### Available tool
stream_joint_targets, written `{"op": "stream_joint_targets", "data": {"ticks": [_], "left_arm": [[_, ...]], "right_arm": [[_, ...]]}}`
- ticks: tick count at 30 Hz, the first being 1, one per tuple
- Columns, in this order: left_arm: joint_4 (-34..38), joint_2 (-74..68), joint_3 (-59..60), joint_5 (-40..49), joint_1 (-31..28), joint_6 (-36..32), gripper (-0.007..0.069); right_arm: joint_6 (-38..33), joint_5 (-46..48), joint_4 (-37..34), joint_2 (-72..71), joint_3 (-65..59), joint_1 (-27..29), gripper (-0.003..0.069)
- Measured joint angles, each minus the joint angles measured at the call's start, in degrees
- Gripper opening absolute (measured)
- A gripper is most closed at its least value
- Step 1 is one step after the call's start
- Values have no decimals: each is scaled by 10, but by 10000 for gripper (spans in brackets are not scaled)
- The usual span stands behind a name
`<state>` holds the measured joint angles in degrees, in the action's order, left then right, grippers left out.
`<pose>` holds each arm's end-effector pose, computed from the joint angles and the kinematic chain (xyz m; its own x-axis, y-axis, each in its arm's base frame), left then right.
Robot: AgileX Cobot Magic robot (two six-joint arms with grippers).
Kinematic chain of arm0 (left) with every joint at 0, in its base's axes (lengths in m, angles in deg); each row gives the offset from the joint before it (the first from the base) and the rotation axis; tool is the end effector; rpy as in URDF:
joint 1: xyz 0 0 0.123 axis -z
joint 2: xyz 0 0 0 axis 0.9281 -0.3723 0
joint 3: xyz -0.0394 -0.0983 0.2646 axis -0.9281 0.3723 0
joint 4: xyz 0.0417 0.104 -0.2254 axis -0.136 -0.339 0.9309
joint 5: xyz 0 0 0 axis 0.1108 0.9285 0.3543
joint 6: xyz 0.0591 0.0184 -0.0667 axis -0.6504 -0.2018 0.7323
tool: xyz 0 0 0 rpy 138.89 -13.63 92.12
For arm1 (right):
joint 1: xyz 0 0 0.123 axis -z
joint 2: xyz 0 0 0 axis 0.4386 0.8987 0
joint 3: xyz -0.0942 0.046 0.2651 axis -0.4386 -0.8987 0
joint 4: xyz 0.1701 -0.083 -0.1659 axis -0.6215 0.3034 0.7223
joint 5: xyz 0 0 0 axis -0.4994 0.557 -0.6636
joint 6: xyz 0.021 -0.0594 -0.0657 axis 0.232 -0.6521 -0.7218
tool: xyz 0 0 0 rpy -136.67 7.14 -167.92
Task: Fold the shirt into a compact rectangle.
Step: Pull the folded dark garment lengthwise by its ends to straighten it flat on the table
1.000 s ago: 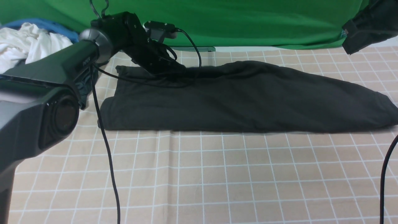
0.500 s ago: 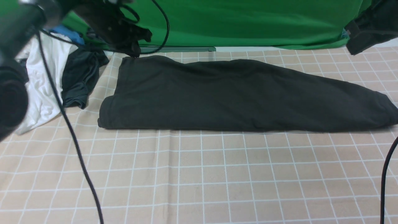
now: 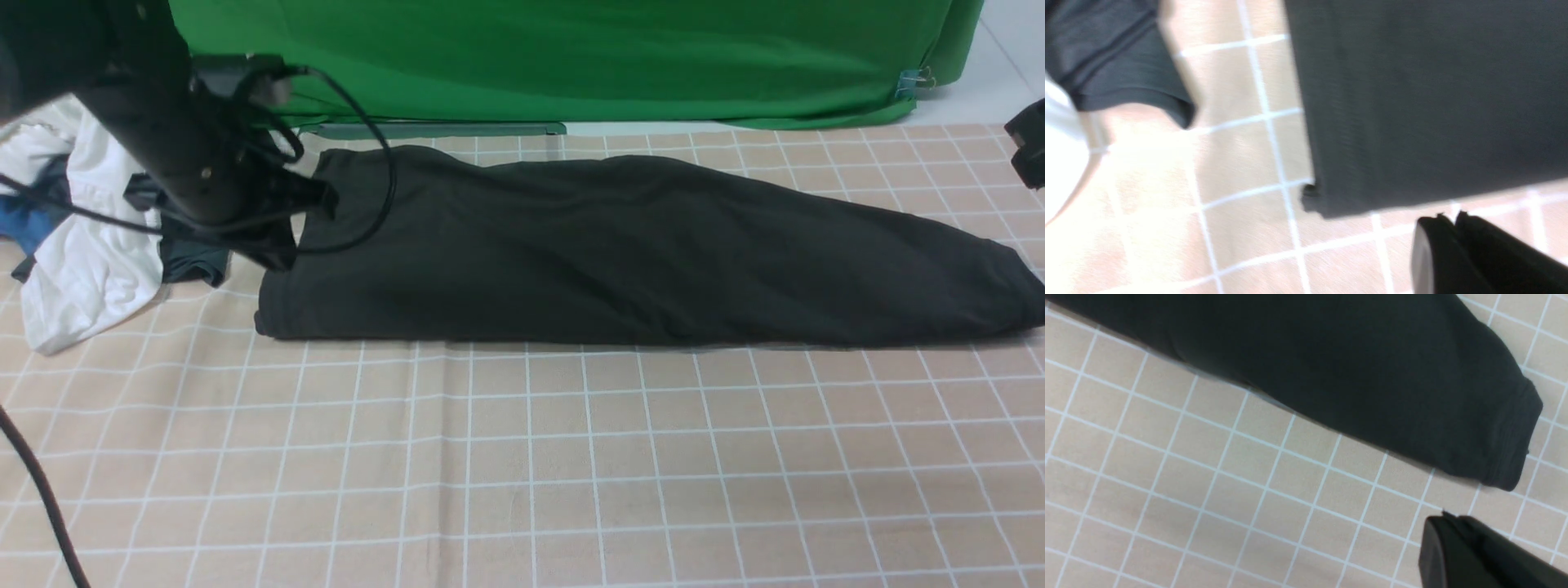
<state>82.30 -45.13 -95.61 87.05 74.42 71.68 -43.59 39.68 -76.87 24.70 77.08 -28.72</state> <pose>0.3827 -0.0503 0.2415 -0.9352 0.1636 -0.3142 0.1935 0.9789 -0.0662 0.3019 0.0191 0.3747 -0.8442 -0.3096 -0.4376 -0.3096 0.9480 -0.0735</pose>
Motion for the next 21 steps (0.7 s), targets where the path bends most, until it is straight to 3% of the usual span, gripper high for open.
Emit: {"op": "stream_joint_targets", "data": {"ticks": [3,7,12,17,19,21], "left_arm": [[-23,-1,17,-35,0,21,172],[-50,-16,19,-73,0,54,411],[-46,-58,19,-75,0,72,639],[1,-97,21,-47,0,72,681],[11,-106,21,-44,0,72,631],[21,-108,19,-39,0,68,512]], "right_arm": [[0,0,0,0,-1,0,38],[0,0,-1,0,-1,0,38],[0,0,-1,-1,-1,0,38],[3,-5,-3,-1,-1,11,38],[9,-5,-4,0,-1,30,38],[16,-4,-3,4,-1,54,42]]}}
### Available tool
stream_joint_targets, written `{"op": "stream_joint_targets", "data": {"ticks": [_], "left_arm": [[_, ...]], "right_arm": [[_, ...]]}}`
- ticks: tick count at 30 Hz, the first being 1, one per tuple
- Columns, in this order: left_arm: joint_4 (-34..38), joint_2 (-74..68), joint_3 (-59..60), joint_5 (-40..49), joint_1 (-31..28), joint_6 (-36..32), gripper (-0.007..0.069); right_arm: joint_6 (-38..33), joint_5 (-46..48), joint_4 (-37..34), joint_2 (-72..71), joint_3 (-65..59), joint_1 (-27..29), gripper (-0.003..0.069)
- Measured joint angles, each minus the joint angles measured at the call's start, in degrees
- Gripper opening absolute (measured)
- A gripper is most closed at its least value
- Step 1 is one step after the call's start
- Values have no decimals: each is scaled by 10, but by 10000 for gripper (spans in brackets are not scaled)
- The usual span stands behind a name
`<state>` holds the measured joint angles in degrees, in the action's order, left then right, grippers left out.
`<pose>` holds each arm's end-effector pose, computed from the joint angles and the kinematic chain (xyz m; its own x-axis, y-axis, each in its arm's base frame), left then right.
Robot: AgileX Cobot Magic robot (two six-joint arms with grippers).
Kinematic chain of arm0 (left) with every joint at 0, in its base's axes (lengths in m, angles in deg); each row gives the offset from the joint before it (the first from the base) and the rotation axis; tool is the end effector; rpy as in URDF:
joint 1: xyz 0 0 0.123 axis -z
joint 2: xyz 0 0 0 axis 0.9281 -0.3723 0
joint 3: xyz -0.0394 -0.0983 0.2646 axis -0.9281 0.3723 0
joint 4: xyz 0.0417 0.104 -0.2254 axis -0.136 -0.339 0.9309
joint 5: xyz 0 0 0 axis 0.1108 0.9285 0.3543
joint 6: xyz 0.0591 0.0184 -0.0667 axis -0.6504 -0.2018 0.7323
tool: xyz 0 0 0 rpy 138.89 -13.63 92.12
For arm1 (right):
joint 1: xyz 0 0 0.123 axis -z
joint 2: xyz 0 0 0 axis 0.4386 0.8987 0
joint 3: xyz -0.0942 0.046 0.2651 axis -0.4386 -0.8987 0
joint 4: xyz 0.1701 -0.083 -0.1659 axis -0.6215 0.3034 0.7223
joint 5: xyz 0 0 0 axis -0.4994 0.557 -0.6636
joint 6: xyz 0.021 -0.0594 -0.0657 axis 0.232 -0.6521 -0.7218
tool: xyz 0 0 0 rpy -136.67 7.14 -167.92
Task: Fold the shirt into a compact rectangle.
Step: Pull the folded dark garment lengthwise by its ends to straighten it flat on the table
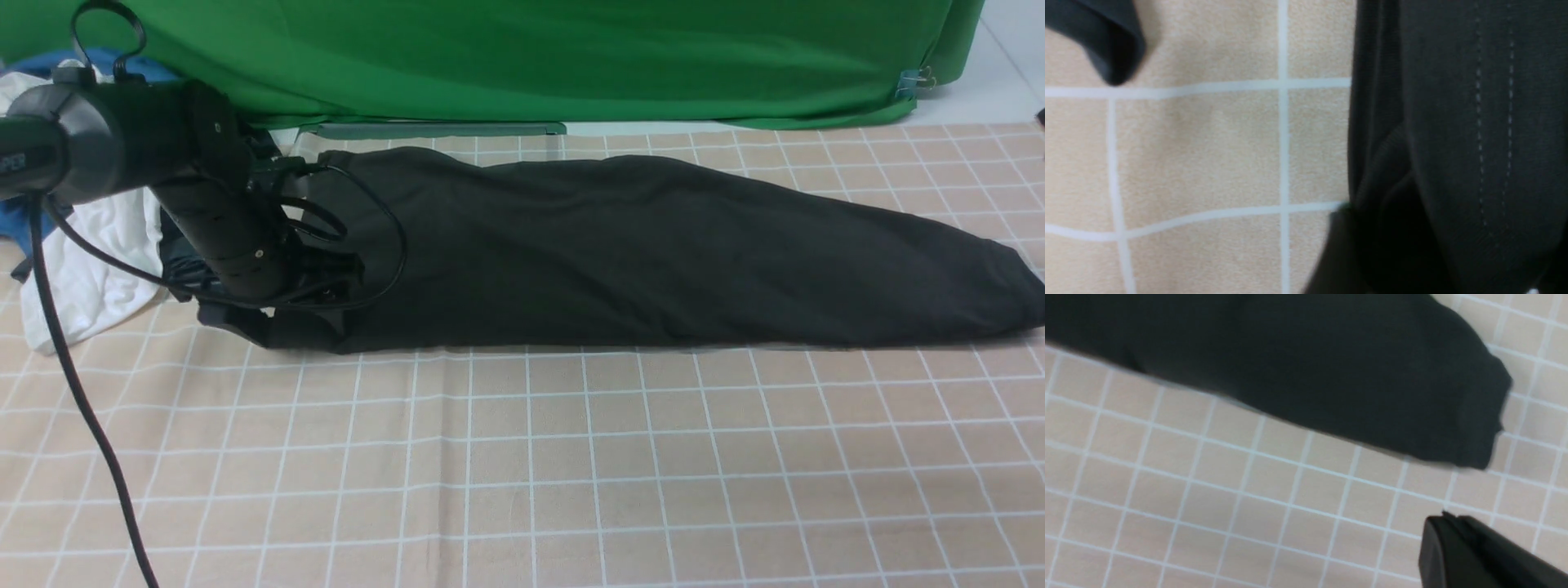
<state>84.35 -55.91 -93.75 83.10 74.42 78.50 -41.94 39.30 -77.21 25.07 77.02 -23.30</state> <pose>0.3978 -0.0540 0.1605 -0.9878 0.0212 -0.1544 0.0408 0.9914 -0.1245 0.3045 -0.0091 0.3727 -0.8758 -0.1980 -0.4402 -0.1938 0.9795 -0.0549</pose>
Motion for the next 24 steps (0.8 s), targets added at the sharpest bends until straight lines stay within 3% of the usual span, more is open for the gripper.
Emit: {"op": "stream_joint_targets", "data": {"ticks": [2,3,5,9,11,12,14,18,24], "left_arm": [[6,0,-1,3,0,-10,360],[11,0,-2,4,0,-17,242],[11,3,-2,5,1,-26,136],[-5,13,-2,22,1,-30,146],[-14,32,-1,40,0,-30,146],[-15,34,-1,41,0,-30,146],[-17,63,-1,43,0,-31,146],[-17,86,-1,44,0,-31,146],[-19,88,0,47,0,-30,146]], "right_arm": [[9,2,1,6,0,25,50],[17,2,1,10,-1,37,57],[31,1,1,16,-6,56,83],[46,0,1,31,-38,84,200],[53,-23,1,46,-69,102,336],[54,-26,1,47,-71,102,336],[66,-65,3,70,-90,108,447],[74,-123,-1,115,-91,109,502],[78,-194,-21,196,-91,109,515]]}}
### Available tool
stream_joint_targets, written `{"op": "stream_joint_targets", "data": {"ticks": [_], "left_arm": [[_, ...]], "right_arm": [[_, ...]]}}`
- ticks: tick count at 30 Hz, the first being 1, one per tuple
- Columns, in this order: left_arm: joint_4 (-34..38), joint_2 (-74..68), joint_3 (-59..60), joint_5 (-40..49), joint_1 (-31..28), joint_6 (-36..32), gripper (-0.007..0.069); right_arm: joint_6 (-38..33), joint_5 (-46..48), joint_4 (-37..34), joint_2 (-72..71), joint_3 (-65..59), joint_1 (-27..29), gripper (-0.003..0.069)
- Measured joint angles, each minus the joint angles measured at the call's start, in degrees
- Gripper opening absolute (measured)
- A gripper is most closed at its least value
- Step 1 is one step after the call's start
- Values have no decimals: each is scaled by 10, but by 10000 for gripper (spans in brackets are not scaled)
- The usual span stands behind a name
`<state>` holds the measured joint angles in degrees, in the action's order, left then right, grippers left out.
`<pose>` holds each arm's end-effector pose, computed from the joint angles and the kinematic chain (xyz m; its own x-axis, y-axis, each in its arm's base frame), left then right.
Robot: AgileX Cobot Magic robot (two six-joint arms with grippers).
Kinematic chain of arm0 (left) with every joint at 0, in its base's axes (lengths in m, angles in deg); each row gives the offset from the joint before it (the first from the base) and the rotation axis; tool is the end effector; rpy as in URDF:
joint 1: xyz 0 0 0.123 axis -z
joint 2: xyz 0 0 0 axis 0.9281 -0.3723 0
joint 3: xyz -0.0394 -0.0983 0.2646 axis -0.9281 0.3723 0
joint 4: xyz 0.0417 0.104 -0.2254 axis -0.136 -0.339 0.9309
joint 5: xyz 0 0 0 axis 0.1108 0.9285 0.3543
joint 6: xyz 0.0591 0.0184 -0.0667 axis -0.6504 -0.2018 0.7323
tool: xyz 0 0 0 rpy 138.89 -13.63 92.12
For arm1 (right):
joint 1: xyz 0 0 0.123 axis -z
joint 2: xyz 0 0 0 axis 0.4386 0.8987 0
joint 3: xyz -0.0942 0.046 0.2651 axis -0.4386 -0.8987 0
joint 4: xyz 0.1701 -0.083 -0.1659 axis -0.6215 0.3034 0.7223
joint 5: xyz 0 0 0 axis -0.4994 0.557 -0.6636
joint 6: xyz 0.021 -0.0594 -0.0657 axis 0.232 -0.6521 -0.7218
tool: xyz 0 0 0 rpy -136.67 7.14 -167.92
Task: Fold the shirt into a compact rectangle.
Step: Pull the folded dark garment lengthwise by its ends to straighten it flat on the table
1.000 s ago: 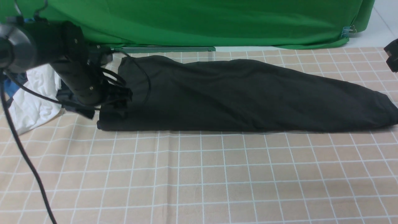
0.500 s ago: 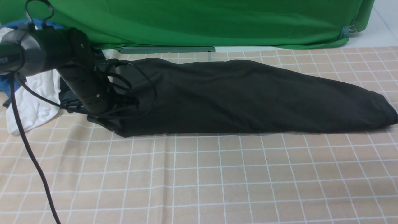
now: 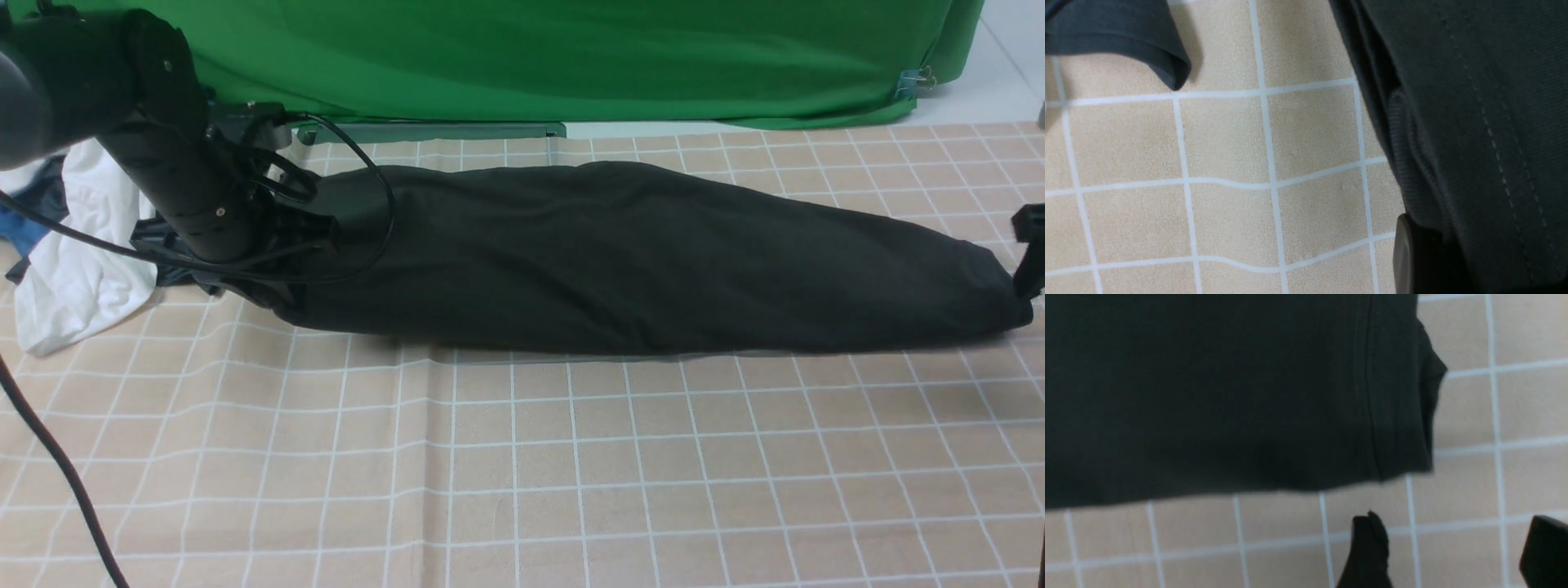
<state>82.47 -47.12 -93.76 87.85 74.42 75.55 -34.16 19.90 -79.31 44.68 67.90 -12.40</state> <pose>0.3803 -0.0504 0.2192 -0.9679 0.0991 -0.2311 0.1232 0.9881 -0.0920 0.3685 -0.0821 0.2205 -0.9417 0.1619 -0.2949 0.1529 0.9868 0.0535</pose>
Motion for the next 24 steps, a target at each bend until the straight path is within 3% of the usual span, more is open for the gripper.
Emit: {"op": "stream_joint_targets", "data": {"ticks": [5,7,8,10,13,20,24], "left_arm": [[0,0,0,-3,0,0,146],[0,0,0,-5,0,0,146],[0,0,0,-5,0,0,146],[-1,0,0,-6,0,0,146],[-12,6,0,2,0,4,146],[-39,77,6,72,0,18,146],[-37,130,47,116,0,33,146]], "right_arm": [[-9,-37,-43,63,9,0,510],[-32,-37,-61,85,20,0,440],[-34,-37,-62,86,20,0,440],[-61,-31,-73,94,25,0,198],[-69,-9,-70,86,29,0,84],[-48,102,-13,-26,-16,-1,73],[-21,137,18,-109,-115,-1,73]]}}
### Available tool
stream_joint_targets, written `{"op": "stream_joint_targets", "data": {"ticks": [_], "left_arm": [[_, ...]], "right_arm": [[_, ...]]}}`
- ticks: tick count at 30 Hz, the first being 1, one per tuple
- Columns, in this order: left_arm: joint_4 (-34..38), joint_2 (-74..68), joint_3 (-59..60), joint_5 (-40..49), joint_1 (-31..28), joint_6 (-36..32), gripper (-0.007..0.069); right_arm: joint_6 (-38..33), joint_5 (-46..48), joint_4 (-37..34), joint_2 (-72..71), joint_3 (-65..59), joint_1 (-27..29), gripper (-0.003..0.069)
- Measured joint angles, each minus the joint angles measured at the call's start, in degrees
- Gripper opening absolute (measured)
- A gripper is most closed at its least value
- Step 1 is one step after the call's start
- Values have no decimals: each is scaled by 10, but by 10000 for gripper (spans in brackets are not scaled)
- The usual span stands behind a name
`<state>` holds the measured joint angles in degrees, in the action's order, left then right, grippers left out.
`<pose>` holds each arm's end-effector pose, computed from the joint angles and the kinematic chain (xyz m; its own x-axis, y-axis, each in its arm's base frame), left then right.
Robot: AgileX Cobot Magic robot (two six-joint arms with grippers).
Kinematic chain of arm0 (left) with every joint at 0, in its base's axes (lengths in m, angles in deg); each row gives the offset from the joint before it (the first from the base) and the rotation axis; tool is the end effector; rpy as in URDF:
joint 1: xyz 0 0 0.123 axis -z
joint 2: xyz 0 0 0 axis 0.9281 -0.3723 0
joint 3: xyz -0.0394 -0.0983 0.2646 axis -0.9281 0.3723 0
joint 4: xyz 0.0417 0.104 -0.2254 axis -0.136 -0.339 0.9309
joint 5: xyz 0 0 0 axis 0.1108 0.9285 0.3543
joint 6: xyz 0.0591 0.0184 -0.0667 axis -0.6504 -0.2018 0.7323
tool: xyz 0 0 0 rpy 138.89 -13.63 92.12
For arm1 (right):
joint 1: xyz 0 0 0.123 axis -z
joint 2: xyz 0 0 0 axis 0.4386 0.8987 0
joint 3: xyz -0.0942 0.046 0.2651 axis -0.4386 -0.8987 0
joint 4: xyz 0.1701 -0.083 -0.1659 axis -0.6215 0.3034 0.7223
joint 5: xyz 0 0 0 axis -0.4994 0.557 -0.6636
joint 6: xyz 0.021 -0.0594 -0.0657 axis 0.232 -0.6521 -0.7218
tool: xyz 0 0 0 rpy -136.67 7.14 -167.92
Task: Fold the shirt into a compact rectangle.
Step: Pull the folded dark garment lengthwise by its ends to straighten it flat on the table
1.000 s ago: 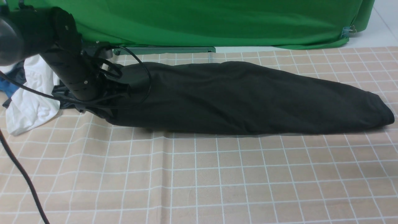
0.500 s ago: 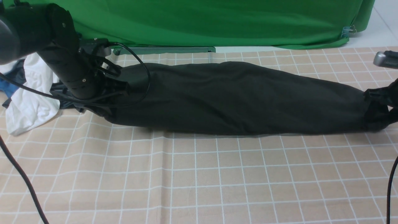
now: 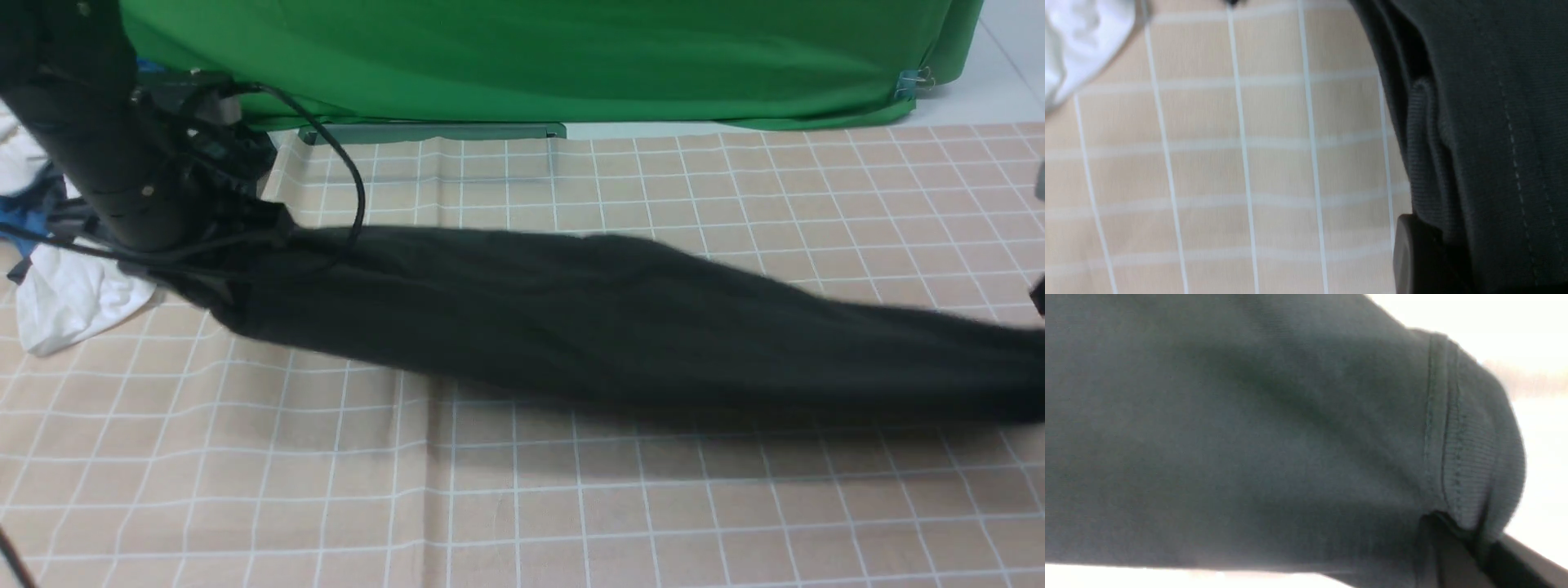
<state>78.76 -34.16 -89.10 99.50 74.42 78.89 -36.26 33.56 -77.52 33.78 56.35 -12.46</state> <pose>0.3229 -0.0397 0.2741 -0.9813 0.0884 -0.1711 0.0978 0.9941 -0.0476 0.2955 -0.0655 0.2303 -0.9935 0.1016 -0.0516 0.0988 0.9936 0.0540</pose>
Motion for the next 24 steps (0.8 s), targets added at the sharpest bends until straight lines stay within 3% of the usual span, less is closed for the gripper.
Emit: {"op": "stream_joint_targets", "data": {"ticks": [9,16,19,24], "left_arm": [[1,140,215,2,0,45,146],[-10,197,281,-32,0,52,149],[-32,203,282,-36,0,61,230],[-57,206,250,-35,0,61,428]], "right_arm": [[22,-30,9,-129,-209,0,88],[30,-54,18,-142,-233,0,251],[32,-54,20,-143,-230,0,324],[32,-43,8,-155,-194,0,324]]}}
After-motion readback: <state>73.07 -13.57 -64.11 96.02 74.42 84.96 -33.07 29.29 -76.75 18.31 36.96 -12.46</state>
